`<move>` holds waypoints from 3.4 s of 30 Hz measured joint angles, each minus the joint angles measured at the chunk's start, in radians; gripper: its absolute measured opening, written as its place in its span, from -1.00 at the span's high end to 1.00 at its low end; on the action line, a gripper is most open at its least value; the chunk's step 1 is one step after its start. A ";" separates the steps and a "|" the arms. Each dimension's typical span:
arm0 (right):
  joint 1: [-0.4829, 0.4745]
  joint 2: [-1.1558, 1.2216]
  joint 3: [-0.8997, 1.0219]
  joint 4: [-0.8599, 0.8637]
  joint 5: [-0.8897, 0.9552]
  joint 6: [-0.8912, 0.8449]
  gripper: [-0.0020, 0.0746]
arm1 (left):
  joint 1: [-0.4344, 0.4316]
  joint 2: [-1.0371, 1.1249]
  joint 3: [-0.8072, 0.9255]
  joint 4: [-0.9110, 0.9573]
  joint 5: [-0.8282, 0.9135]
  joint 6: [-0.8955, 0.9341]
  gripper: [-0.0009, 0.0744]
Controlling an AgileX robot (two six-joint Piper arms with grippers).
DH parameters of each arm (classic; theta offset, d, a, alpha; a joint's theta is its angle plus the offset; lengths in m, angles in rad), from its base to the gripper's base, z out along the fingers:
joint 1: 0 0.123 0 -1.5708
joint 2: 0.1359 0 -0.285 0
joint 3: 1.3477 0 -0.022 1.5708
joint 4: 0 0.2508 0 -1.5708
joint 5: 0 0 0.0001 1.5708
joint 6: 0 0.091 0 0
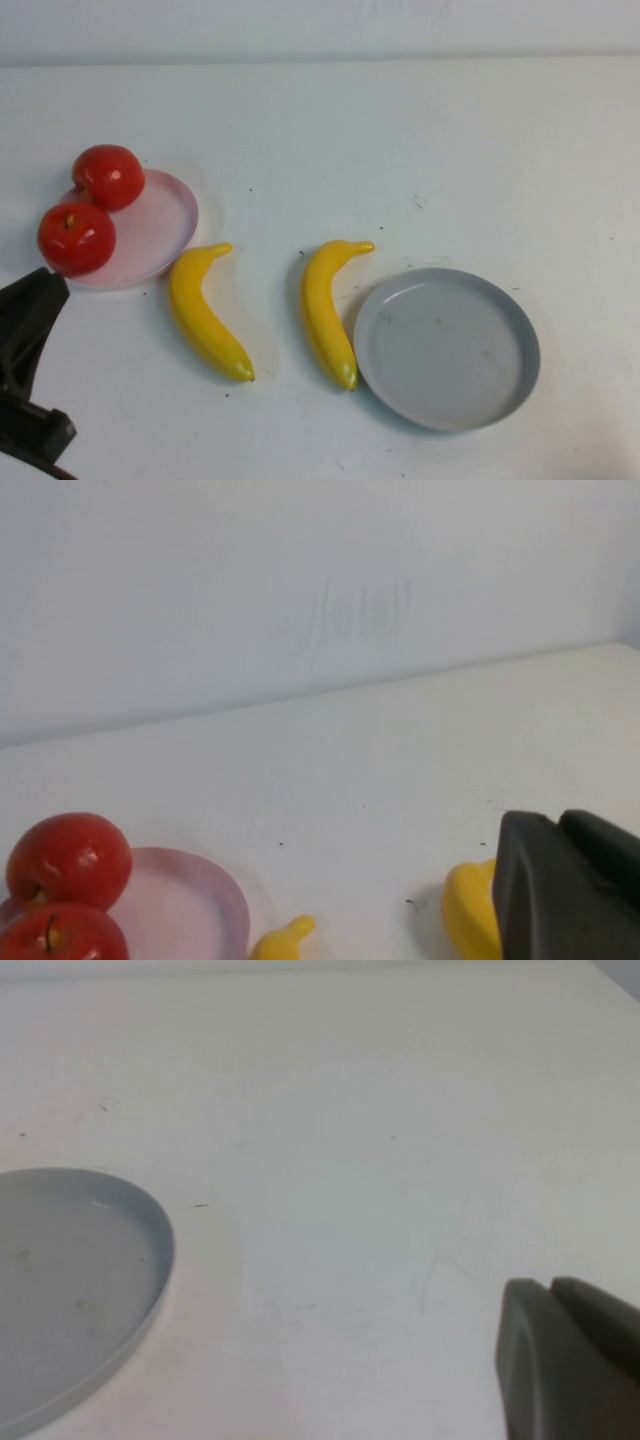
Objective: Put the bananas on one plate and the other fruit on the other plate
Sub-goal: Put another type of fruit in the right plate
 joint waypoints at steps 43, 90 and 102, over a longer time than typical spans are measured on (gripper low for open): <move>0.000 0.000 0.000 0.000 0.000 0.000 0.99 | 0.123 -0.487 0.350 -1.458 0.520 1.414 0.98; 0.000 0.000 0.000 0.107 -0.073 0.000 0.99 | 0.123 -0.487 0.350 -1.469 0.631 1.424 0.98; 0.000 0.000 0.000 0.657 -0.189 0.000 0.99 | 0.123 -0.487 0.350 -1.469 0.631 1.424 0.98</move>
